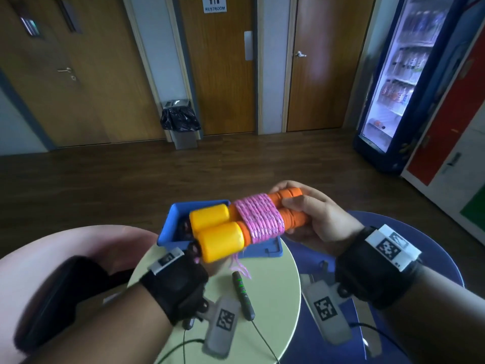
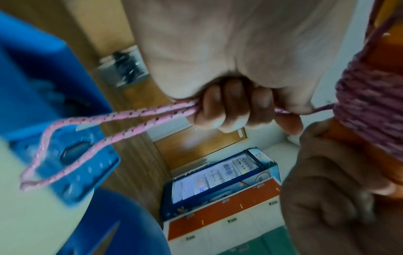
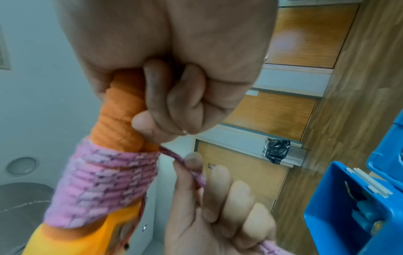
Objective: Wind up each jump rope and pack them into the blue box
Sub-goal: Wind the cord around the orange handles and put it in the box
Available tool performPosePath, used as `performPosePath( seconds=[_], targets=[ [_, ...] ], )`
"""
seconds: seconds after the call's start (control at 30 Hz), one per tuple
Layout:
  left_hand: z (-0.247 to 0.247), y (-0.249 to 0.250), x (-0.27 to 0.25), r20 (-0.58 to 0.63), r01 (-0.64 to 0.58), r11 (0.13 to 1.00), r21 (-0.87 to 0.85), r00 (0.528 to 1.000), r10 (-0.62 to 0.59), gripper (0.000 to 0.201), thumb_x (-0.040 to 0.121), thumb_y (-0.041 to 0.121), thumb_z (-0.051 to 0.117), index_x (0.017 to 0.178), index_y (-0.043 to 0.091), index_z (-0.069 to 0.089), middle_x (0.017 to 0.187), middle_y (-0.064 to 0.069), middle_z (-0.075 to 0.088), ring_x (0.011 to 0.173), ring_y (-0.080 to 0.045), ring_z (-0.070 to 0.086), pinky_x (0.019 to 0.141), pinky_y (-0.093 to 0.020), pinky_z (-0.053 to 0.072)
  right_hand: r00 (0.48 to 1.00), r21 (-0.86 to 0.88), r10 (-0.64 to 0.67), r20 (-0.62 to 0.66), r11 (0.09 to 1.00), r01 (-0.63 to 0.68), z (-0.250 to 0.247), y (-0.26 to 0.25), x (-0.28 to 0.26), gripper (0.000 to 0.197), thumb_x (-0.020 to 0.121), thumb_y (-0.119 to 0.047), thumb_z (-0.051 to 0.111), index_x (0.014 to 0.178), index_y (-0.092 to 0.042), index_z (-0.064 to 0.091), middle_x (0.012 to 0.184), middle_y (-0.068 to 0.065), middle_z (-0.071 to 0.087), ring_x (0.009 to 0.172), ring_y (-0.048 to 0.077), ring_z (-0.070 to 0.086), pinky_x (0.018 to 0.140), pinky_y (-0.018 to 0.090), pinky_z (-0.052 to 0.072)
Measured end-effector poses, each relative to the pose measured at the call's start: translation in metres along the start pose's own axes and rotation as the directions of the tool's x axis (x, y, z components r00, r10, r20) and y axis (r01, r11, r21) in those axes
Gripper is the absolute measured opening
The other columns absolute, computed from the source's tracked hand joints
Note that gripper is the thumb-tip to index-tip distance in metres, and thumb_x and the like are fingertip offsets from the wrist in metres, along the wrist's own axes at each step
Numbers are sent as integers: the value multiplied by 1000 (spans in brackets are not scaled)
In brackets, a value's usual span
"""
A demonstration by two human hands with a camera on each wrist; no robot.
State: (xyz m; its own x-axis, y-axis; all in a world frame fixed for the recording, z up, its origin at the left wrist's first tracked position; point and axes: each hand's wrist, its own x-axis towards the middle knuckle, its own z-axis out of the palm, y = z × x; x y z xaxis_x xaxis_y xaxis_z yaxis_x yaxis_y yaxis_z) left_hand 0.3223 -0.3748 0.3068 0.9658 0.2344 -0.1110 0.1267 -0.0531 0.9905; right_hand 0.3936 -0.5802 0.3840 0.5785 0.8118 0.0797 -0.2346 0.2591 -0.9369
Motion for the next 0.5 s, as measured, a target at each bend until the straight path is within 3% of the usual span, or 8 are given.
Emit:
performPosePath(
  seconds=[0.07,0.13,0.23,0.3,0.37,0.43,0.5],
  targets=[
    [27,13,-16,-29,-53,995,-79,998,51,29,94,25,59,66,19,53,56,1,50,48,-14,45,47,-19,38,996,65,-54,-65,996,59,7,2,2,21,82,-15,57,101,-6,56,70,8,56,47,15,45,44,20,25],
    [50,26,-36,52,-128,980,-153,989,138,42,100,27,50,60,25,42,54,6,35,47,-10,28,46,-22,27,984,76,-89,-151,992,101,14,4,4,22,84,-17,56,103,-5,54,68,9,53,46,15,42,38,17,27],
    [57,27,-41,-54,-255,964,-68,966,252,38,99,37,41,62,28,42,57,6,36,52,-14,31,51,-28,28,943,-14,-131,-305,991,133,22,9,9,19,83,-23,60,98,-11,57,73,12,52,52,19,45,42,21,32],
    [57,25,-36,-111,-246,969,25,963,247,33,98,38,39,67,32,50,57,12,48,56,-7,42,55,-22,34,906,-123,-159,-392,985,120,26,11,11,19,82,-29,64,96,-16,60,81,12,60,66,24,59,54,34,47],
    [61,28,-39,-93,-259,966,9,961,259,28,96,38,40,73,38,55,58,21,53,55,1,47,56,-17,35,865,-196,-206,-458,972,127,27,11,13,16,88,-30,66,98,-19,59,92,10,66,81,25,68,68,47,57],
    [65,30,-43,-73,-231,973,-18,971,229,26,98,31,40,77,34,55,56,19,49,50,0,42,51,-17,32,803,-328,-291,-520,936,127,25,10,15,9,94,-28,64,99,-24,57,99,8,65,90,24,69,74,45,62],
    [67,31,-46,-73,-194,981,20,978,195,27,104,23,39,84,25,57,57,13,43,53,-11,37,51,-24,30,732,-516,-404,-548,852,84,20,11,17,9,95,-29,63,98,-29,55,95,-1,62,87,15,66,68,28,59]
  ],
)
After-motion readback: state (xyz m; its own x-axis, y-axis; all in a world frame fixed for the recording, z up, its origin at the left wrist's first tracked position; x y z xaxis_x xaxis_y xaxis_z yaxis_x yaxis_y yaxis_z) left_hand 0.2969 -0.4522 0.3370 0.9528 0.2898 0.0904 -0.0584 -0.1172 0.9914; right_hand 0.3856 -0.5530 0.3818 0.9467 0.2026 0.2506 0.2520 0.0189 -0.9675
